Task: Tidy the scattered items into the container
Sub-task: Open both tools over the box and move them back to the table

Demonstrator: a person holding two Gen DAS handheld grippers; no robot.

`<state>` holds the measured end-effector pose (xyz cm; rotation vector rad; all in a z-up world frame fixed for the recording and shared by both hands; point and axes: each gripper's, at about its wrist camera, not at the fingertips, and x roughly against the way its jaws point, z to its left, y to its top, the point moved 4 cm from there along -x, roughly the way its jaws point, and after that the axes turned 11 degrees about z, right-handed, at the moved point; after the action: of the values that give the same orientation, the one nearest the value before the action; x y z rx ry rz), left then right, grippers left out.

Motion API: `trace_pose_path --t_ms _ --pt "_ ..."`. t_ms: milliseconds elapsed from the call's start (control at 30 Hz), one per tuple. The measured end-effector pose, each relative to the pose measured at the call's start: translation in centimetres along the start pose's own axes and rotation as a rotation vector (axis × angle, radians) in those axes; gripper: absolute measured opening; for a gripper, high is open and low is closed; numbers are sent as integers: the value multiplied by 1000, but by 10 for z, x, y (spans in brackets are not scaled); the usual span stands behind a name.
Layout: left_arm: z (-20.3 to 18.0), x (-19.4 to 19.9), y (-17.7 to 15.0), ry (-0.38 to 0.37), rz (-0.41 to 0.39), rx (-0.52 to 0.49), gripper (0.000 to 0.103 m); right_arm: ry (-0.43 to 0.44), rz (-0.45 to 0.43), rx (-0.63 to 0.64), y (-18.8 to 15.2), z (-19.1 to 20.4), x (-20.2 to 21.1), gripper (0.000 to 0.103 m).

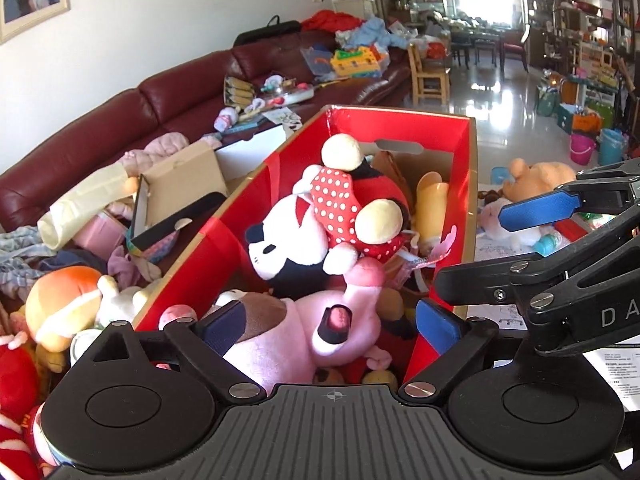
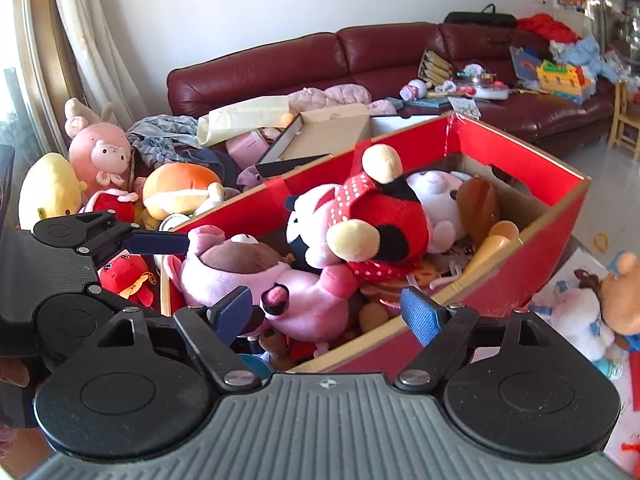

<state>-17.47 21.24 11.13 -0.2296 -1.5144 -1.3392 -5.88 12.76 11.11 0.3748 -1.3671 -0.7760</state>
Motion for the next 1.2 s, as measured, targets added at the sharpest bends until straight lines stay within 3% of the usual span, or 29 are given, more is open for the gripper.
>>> trace_pose_path --t_ms 367,800,1033,1200 --pt "-17 -14 6 48 36 -37 101 18 -4 -61 -10 -16 3 93" --pt "-73 -15 35 17 -8 -159 101 -26 -130 -206 -23 -70 45 93" --pt "-114 -15 47 -26 -45 -239 101 -88 -153 -352 -55 -120 61 95" --pt "-158 -29 54 -98 -42 -320 101 -156 -136 -528 -102 -173 70 96"
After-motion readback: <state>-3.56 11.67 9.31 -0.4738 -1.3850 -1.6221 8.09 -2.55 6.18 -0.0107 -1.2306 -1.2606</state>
